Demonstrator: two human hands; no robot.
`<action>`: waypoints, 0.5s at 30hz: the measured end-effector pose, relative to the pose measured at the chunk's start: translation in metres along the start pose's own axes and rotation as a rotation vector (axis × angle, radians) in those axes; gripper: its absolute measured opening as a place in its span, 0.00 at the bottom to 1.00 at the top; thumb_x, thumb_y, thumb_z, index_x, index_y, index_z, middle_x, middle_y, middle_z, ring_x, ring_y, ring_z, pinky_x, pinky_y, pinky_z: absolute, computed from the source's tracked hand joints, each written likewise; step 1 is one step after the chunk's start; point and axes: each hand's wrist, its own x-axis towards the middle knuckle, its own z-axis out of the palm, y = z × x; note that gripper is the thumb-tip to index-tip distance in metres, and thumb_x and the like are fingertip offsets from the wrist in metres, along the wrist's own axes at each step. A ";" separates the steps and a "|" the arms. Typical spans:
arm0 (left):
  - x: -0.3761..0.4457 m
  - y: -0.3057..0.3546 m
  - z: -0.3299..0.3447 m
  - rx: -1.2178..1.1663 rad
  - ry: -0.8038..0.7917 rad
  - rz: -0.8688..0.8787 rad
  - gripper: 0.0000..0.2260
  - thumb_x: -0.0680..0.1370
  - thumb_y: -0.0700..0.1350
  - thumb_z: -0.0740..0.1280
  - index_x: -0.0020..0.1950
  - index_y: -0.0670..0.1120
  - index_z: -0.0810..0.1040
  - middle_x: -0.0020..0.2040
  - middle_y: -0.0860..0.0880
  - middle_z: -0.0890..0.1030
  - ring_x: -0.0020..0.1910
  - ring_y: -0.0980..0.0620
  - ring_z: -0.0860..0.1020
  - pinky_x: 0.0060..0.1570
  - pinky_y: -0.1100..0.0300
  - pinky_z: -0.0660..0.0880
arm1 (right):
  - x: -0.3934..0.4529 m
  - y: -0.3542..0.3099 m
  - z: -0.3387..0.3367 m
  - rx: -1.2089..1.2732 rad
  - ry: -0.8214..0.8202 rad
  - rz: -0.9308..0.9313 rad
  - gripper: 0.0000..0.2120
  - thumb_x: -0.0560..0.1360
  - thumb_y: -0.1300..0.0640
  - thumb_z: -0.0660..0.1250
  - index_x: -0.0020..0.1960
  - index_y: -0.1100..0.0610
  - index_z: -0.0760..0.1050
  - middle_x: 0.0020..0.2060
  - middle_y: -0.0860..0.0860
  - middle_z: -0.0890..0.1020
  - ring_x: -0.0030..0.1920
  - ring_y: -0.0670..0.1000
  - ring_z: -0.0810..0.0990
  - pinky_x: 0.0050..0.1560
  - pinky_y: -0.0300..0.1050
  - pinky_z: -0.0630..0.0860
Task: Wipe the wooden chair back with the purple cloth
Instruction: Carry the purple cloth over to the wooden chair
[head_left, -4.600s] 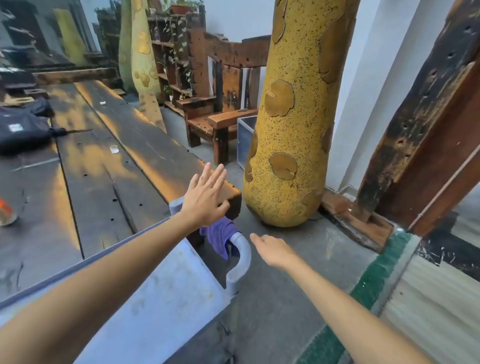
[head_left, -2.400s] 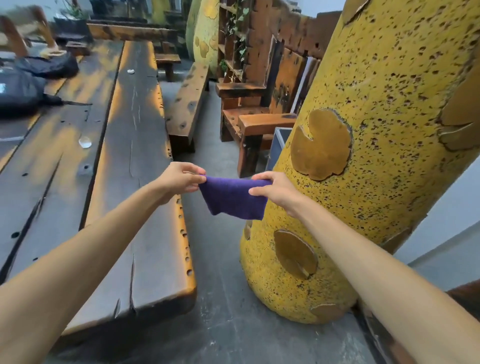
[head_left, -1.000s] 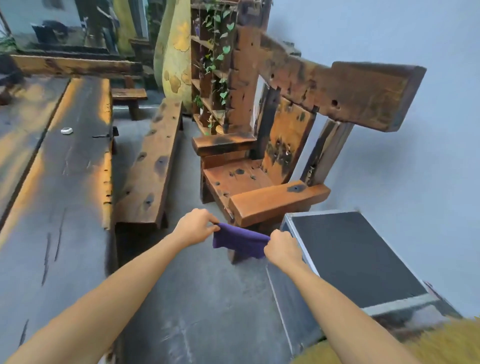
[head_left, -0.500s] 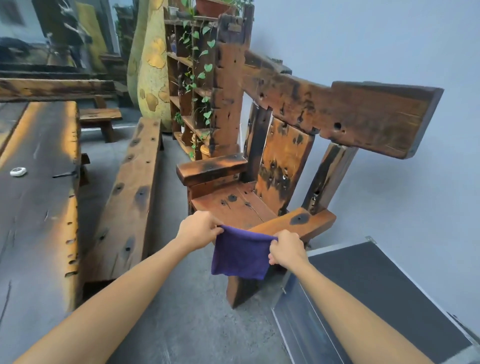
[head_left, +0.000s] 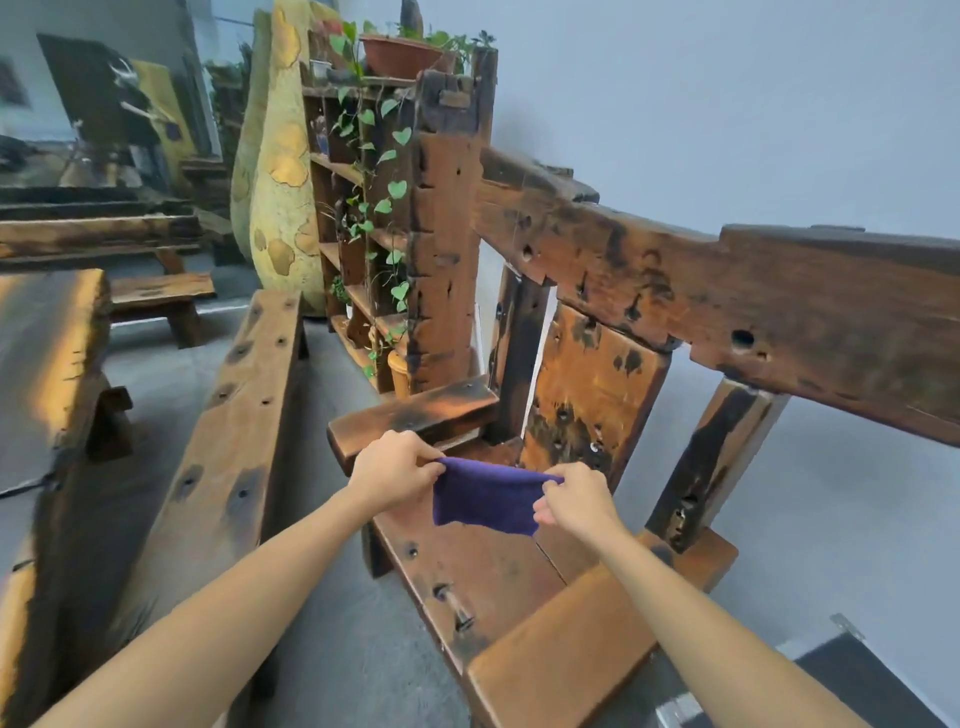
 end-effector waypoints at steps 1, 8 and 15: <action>0.013 -0.005 -0.001 0.001 -0.002 0.004 0.12 0.78 0.53 0.64 0.55 0.59 0.86 0.47 0.56 0.87 0.44 0.50 0.83 0.44 0.52 0.82 | 0.014 -0.005 0.003 0.019 0.010 -0.001 0.12 0.80 0.63 0.60 0.49 0.52 0.80 0.38 0.53 0.87 0.35 0.49 0.87 0.40 0.43 0.85; 0.137 -0.084 0.006 -0.114 -0.087 -0.019 0.11 0.78 0.52 0.63 0.51 0.59 0.86 0.34 0.59 0.85 0.24 0.61 0.80 0.36 0.58 0.82 | 0.131 -0.044 0.046 0.074 0.026 0.033 0.15 0.74 0.63 0.60 0.39 0.48 0.82 0.33 0.50 0.87 0.35 0.49 0.87 0.46 0.52 0.86; 0.265 -0.185 -0.008 -0.110 -0.212 0.066 0.09 0.78 0.51 0.65 0.48 0.57 0.86 0.34 0.60 0.85 0.31 0.58 0.83 0.41 0.58 0.80 | 0.244 -0.106 0.106 -0.053 0.040 0.081 0.13 0.70 0.61 0.60 0.35 0.50 0.81 0.30 0.50 0.85 0.37 0.51 0.86 0.44 0.51 0.85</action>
